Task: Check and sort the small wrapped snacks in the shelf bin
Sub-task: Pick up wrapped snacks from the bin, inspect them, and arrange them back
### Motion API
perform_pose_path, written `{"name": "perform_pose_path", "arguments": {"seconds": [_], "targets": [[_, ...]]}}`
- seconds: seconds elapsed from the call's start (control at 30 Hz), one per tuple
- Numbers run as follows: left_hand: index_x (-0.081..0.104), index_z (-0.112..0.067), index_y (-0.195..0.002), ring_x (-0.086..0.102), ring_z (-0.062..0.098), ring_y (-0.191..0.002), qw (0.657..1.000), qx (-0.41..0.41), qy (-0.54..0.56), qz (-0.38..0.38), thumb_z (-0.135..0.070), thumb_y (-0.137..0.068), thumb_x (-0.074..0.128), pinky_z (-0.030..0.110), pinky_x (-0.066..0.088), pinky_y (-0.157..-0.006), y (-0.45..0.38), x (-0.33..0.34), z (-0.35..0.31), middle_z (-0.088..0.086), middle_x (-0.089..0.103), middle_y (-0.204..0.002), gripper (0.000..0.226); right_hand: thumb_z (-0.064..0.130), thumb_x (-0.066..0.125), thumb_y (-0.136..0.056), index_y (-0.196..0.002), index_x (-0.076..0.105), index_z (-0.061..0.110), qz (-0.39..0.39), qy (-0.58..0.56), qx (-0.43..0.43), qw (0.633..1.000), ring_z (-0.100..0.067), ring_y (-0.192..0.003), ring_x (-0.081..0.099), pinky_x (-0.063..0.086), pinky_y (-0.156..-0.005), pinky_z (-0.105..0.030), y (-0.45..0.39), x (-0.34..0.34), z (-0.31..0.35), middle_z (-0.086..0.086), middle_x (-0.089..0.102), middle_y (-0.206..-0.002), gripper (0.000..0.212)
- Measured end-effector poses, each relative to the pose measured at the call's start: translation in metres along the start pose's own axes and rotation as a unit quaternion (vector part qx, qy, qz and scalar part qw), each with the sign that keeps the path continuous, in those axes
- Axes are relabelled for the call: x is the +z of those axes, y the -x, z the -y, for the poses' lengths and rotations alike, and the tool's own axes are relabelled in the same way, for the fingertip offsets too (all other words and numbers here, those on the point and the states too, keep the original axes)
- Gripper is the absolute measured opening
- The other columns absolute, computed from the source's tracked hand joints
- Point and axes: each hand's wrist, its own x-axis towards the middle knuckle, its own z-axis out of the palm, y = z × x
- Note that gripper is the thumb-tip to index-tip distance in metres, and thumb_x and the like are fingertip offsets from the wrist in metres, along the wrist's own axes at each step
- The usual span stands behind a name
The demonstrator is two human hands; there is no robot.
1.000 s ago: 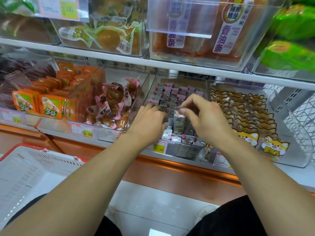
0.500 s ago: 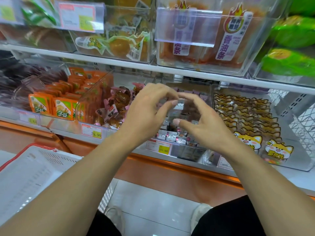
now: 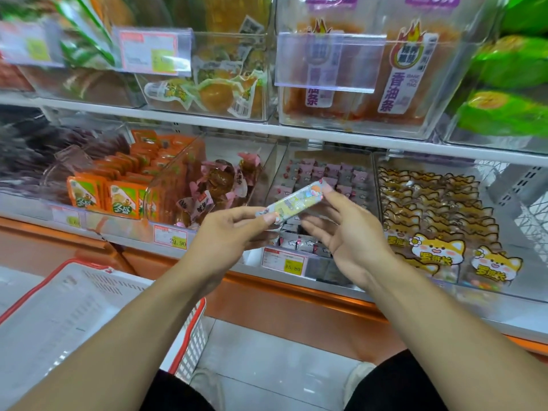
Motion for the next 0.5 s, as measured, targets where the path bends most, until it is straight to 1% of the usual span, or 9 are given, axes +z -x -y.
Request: {"name": "perform_pose_path", "arguments": {"seconds": [0.03,0.1,0.17,0.23,0.3,0.37,0.43,0.47,0.5], "targets": [[0.075,-0.01,-0.109,0.076,0.026,-0.096,1.0,-0.001,0.007,-0.001,-0.026,-0.091,0.071,0.028,0.061,-0.084,0.0,-0.001,0.001,0.011,0.078,-0.1,0.024,0.021,0.066,-0.097,-0.1,0.075,0.014,-0.012,-0.01,0.0,1.0,-0.017,-0.079,0.075,0.061,-0.072,-0.026,-0.001,-0.001,0.001,-0.007,0.079,-0.093,0.013],[0.075,-0.008,-0.107,0.076,0.025,-0.095,1.0,-0.007,0.025,-0.016,-0.023,-0.095,0.067,0.024,0.06,-0.078,-0.002,-0.004,0.001,0.015,0.078,-0.099,0.021,0.014,0.068,-0.094,-0.101,0.075,0.011,-0.033,-0.036,0.018,0.999,-0.015,-0.079,0.076,0.06,-0.068,-0.024,-0.005,-0.005,0.004,-0.01,0.079,-0.094,0.01],[0.073,-0.005,-0.102,0.077,0.026,-0.092,0.998,-0.011,0.035,-0.044,-0.019,-0.098,0.063,0.022,0.06,-0.074,-0.005,-0.006,0.001,0.018,0.077,-0.097,0.017,0.009,0.069,-0.092,-0.103,0.075,0.008,-0.039,-0.065,0.054,0.996,-0.02,-0.084,0.077,0.061,-0.067,-0.025,-0.008,-0.009,0.006,-0.013,0.078,-0.097,0.012],[0.072,-0.008,-0.097,0.077,0.026,-0.091,0.998,-0.017,0.04,-0.055,-0.018,-0.099,0.062,0.023,0.06,-0.073,-0.006,-0.006,0.0,0.017,0.077,-0.095,0.015,0.007,0.068,-0.093,-0.104,0.074,0.006,-0.039,-0.091,0.085,0.991,-0.026,-0.089,0.077,0.062,-0.067,-0.027,-0.011,-0.012,0.006,-0.017,0.077,-0.1,0.013],[0.072,-0.009,-0.096,0.077,0.023,-0.091,0.998,-0.02,0.033,-0.059,-0.02,-0.099,0.062,0.024,0.061,-0.074,-0.007,-0.008,0.001,0.014,0.078,-0.096,0.015,0.006,0.066,-0.093,-0.105,0.073,0.005,-0.041,-0.094,0.096,0.99,-0.027,-0.09,0.076,0.062,-0.068,-0.028,-0.013,-0.013,0.005,-0.019,0.077,-0.1,0.014],[0.073,-0.01,-0.097,0.077,0.02,-0.086,0.996,-0.027,0.037,-0.075,-0.02,-0.099,0.062,0.024,0.061,-0.072,-0.007,-0.01,0.001,0.01,0.078,-0.092,0.015,0.007,0.067,-0.092,-0.106,0.073,0.006,-0.03,-0.075,0.085,0.993,-0.025,-0.091,0.076,0.062,-0.07,-0.027,-0.012,-0.011,0.004,-0.018,0.077,-0.102,0.015],[0.074,-0.009,-0.101,0.075,0.017,-0.08,0.994,-0.041,0.055,-0.09,-0.02,-0.1,0.061,0.025,0.06,-0.07,-0.007,-0.011,0.001,0.007,0.076,-0.089,0.017,0.012,0.07,-0.09,-0.106,0.074,0.01,0.007,-0.033,0.056,0.998,-0.022,-0.094,0.076,0.062,-0.073,-0.027,-0.008,-0.009,0.005,-0.013,0.077,-0.105,0.017],[0.074,-0.008,-0.105,0.075,0.017,-0.079,0.992,-0.052,0.072,-0.091,-0.018,-0.101,0.059,0.025,0.06,-0.069,-0.007,-0.011,0.0,0.006,0.075,-0.09,0.018,0.016,0.072,-0.087,-0.105,0.076,0.014,0.036,0.007,0.031,0.999,-0.02,-0.095,0.075,0.061,-0.073,-0.026,-0.005,-0.008,0.007,-0.009,0.077,-0.106,0.019],[0.072,-0.008,-0.109,0.076,0.019,-0.081,0.989,-0.064,0.099,-0.087,-0.016,-0.103,0.056,0.026,0.061,-0.07,-0.007,-0.011,-0.002,0.007,0.076,-0.093,0.019,0.022,0.073,-0.083,-0.103,0.078,0.019,0.068,0.075,-0.006,0.995,-0.018,-0.098,0.074,0.06,-0.072,-0.024,-0.002,-0.008,0.009,-0.004,0.078,-0.106,0.021]]}}
